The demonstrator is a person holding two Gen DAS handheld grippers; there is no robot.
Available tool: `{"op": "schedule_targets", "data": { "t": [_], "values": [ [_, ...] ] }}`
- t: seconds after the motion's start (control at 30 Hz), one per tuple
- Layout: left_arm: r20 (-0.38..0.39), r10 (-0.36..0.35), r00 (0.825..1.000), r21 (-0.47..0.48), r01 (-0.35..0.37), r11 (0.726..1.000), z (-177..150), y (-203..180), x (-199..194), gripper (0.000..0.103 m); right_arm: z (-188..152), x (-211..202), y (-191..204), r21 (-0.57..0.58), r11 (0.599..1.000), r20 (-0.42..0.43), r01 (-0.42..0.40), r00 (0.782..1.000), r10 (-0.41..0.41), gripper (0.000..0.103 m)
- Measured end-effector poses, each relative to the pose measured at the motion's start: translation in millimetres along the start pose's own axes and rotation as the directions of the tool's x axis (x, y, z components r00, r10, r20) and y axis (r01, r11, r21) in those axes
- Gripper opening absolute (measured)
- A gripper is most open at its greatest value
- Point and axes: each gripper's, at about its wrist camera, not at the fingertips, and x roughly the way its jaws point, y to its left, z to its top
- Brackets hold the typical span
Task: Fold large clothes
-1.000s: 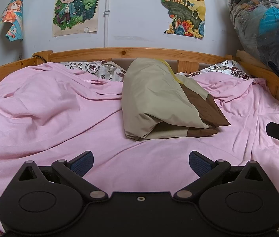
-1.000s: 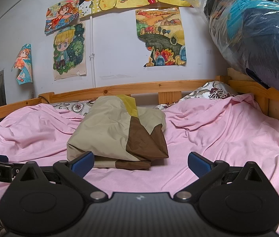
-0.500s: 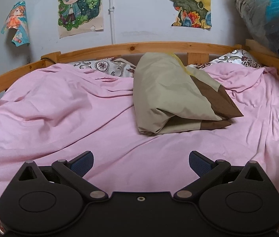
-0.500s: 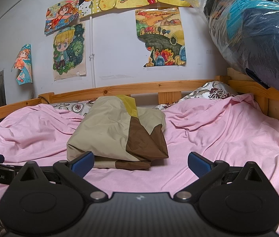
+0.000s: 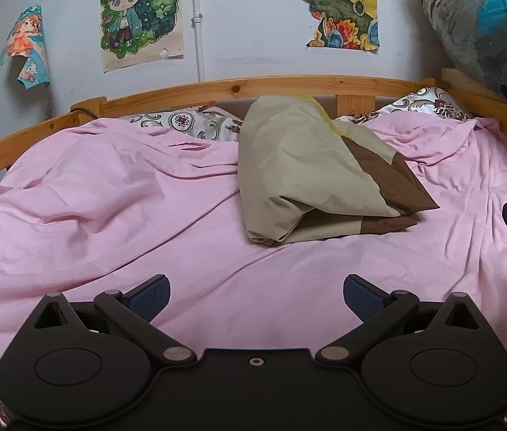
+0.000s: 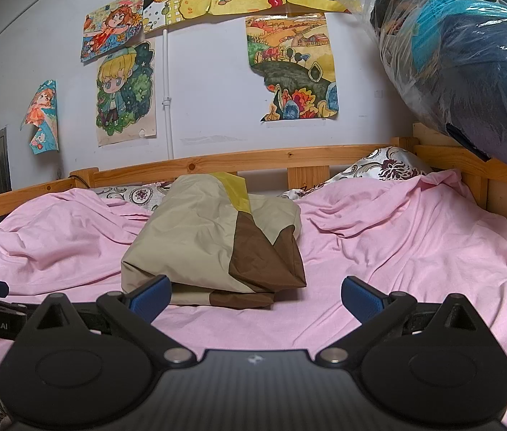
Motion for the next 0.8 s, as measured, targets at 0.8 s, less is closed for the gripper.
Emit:
{"op": "schedule_targets", "data": {
  "t": [0.8],
  "values": [
    [-0.003,-0.004,1.000,0.004,0.004,1.000,1.4,0.1,0.5,0.102,-0.1,-0.1,0.6,0.003,1.000,-0.002,0.002,1.000,-0.002,0.103]
  ]
}}
